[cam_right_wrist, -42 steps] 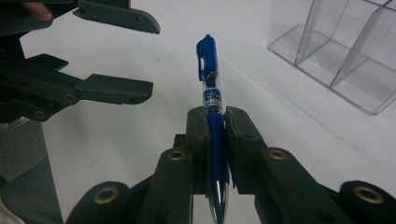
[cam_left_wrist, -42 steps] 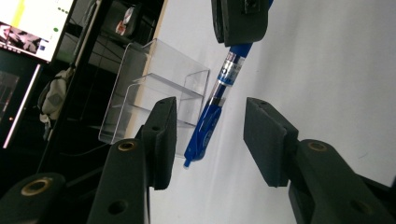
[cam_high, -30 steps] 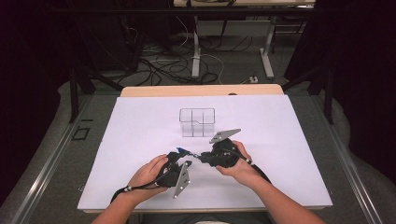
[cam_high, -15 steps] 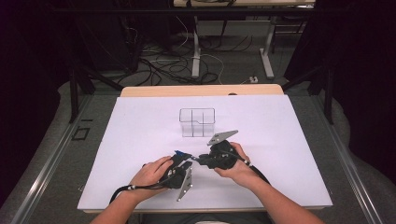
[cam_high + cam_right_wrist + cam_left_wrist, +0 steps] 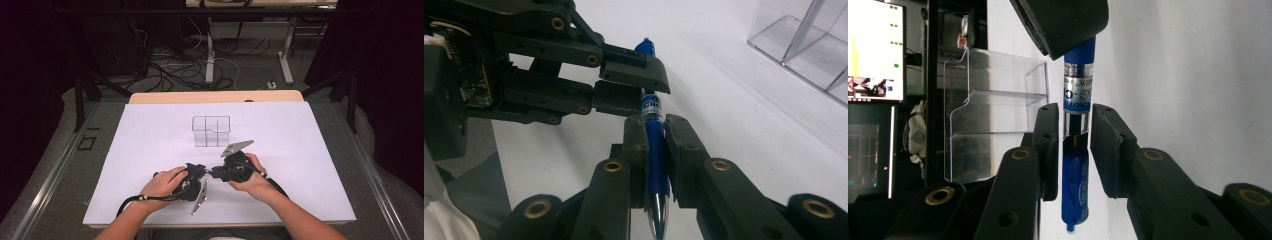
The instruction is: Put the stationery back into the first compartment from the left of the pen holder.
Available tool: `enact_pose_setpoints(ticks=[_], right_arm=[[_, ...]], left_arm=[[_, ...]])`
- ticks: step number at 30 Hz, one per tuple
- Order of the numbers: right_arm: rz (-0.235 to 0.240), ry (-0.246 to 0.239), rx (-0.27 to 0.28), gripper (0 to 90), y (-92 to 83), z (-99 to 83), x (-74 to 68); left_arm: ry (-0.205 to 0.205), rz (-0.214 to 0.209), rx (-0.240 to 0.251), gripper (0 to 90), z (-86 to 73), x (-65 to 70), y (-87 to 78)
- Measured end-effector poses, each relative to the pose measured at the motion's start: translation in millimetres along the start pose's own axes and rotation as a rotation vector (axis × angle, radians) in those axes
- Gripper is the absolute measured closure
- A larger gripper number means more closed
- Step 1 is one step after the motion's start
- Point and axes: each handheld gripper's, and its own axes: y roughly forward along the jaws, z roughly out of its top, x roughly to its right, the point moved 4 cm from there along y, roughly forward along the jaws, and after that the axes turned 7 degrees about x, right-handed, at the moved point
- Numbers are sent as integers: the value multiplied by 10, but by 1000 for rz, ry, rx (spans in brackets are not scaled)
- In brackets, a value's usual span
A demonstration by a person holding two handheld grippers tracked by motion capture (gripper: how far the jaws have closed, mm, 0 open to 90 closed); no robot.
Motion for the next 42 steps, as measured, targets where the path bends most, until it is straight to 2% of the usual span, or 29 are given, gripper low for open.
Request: enact_pose_setpoints(ticks=[1,2,5,6,10,15,23,24,27,29,31,34,35,38,39,40,42], right_arm=[[0,3,-1,802,-1,1,-2],[1,3,-1,802,-1,0,-1],[-2,12,5,802,3,-3,-2],[-1,12,6,802,5,-4,-1],[3,20,-5,801,-3,-5,6],[-3,28,14,800,11,-5,9],[-11,30,6,794,15,3,14],[-15,23,20,786,25,4,24],[-16,36,4,741,18,-6,39],[-15,33,6,713,25,-12,42],[-21,27,-5,694,24,-15,47],[-25,20,-10,663,24,-18,54],[-26,16,-10,654,24,-19,55],[-36,9,-28,633,10,-28,69],[-40,6,-10,623,20,-30,77],[-40,7,-27,611,8,-33,82],[-49,13,-29,577,9,-39,89]], left_arm=[[21,-12,-4,742,0,-5,3],[12,-4,-2,750,-2,3,8],[39,-12,-7,772,0,-12,8],[23,-1,-4,776,-2,-7,9],[22,0,-2,784,-5,-11,15],[18,0,-4,785,-11,-11,16],[6,-2,-6,786,-19,-24,32],[3,-4,-7,786,-21,-27,36],[2,-5,-15,786,-34,-38,54],[-16,-7,-11,786,-51,-35,69],[1,-8,-28,786,-70,-62,66],[-16,2,-35,786,-99,-86,69],[-46,5,-18,786,-107,-79,81],[-62,12,-24,786,-144,-120,79],[-72,17,-24,786,-156,-134,79],[-74,22,-22,786,-165,-155,80],[-89,25,-25,786,-188,-190,86]])
